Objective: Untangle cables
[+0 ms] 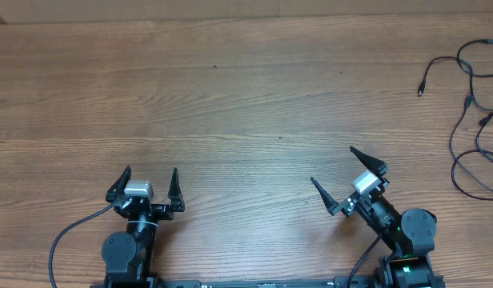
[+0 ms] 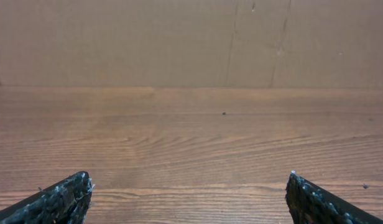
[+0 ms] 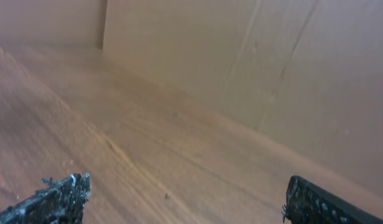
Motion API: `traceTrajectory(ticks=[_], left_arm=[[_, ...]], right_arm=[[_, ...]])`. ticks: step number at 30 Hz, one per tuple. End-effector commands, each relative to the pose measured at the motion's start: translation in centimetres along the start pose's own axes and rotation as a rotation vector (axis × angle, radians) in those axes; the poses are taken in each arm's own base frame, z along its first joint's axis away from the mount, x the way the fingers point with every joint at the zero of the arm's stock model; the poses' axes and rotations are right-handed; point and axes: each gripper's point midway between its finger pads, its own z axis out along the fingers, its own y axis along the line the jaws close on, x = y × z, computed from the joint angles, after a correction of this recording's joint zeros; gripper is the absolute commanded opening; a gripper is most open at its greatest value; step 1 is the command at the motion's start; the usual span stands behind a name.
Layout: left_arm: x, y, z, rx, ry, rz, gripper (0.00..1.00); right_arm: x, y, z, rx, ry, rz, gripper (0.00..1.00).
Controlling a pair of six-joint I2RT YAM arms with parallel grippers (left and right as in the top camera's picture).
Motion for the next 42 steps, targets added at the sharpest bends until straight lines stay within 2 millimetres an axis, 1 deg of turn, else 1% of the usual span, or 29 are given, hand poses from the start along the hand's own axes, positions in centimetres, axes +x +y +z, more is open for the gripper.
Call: traceTrajectory(ticks=[1, 13, 16, 20, 22, 26, 35, 42], left_arm=[[0.1, 0.1, 0.0, -0.001, -0.002, 0.008, 1.0], [0.1, 0.1, 0.0, -0.001, -0.002, 0.008, 0.99], [0.1, 0.1, 0.0, -0.001, -0.002, 0.008, 1.0], [0.1, 0.1, 0.0, -0.001, -0.002, 0.008, 1.0], [0.1, 0.1, 0.0, -0.001, -0.002, 0.008, 1.0], [0.1, 0.1, 0.0, -0.001, -0.002, 0.008, 1.0], [0.1, 0.1, 0.0, -0.001, -0.002, 0.008, 1.0], [0.1, 0.1, 0.0, -0.001, -0.002, 0.008, 1.0]], right_arm=[[0.4, 0.4, -0.4, -0.002, 0.011, 0.003, 1.0], [1.9, 1.0, -1.1, -0.008, 0.072, 0.038, 1.0], [2.0, 0.9, -1.1, 0.002, 0.078, 0.04, 1.0], [2.2, 1.3, -1.6, 0.0, 0.086, 0.044, 1.0], [2.1, 1.4, -2.0, 0.007, 0.085, 0.043, 1.0], [0.5, 0.9, -2.3, 0.039, 0.022, 0.003, 1.0], [-0.1, 0.8, -2.5, 0.045, -0.002, -0.011, 1.0], [-0.1, 0.8, -2.5, 0.048, -0.001, -0.011, 1.0]])
